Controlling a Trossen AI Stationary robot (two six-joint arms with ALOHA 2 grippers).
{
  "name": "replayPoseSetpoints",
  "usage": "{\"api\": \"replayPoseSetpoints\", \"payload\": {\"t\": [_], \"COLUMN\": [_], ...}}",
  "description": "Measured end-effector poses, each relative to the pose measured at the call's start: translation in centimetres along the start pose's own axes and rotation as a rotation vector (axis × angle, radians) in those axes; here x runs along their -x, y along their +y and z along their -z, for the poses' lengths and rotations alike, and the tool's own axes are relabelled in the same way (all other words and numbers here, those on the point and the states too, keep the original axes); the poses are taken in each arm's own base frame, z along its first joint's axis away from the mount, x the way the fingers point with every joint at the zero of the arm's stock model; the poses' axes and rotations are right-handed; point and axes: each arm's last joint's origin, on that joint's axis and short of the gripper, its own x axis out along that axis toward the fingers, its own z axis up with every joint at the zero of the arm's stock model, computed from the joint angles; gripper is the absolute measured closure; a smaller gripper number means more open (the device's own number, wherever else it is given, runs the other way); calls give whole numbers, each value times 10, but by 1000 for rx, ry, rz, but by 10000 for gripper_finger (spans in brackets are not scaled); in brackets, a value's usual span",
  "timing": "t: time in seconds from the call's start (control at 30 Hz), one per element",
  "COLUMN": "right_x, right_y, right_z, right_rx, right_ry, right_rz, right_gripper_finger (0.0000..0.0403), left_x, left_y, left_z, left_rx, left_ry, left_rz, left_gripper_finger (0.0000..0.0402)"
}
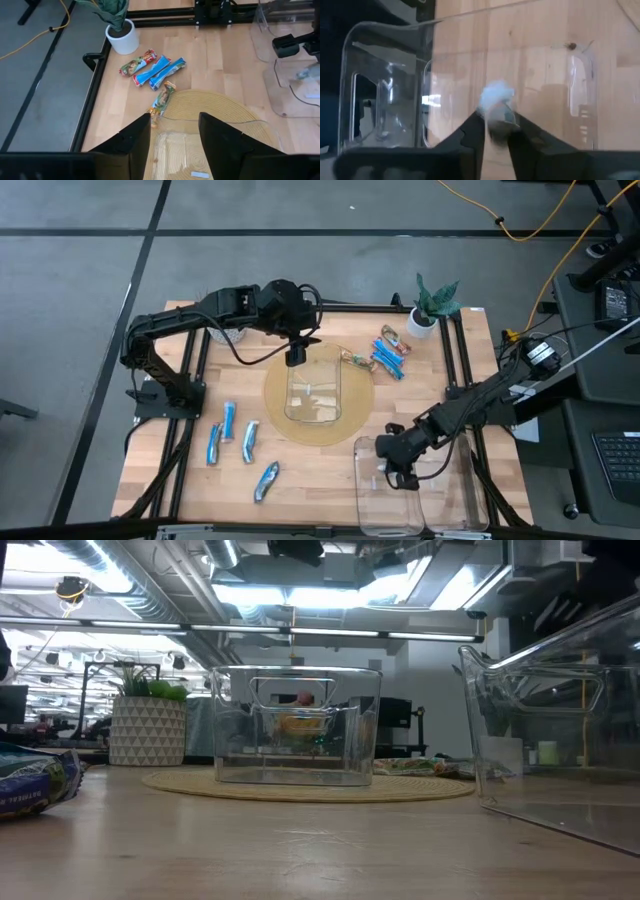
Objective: Pick and place Granola Bars by type
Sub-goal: Put the yellow granola bar pack into the bottom left transparent bin
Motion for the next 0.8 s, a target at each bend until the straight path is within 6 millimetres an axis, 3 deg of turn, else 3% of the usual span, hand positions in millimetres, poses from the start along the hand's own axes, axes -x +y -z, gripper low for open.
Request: {"api": "replayPoseSetpoints", "payload": {"t": [0.4,0.6,0.8], "right_x": [1,13,43], "right_y": [0,-5,-16], "right_z": [-1,2,5], "right_rx": [-17,-37,-25], "right_ry": [-6,21,-4], "right_rz": [-4,9,61], "right_gripper_finger": [193,185,201], "left_x": [0,16,37], "left_y": [-1,-2,-5], "left_z": [4,10,16], "left_rx": [11,22,103], "left_ry": [39,81,93], "left_rz": [7,11,13], "left_gripper_finger": [247,247,247]}}
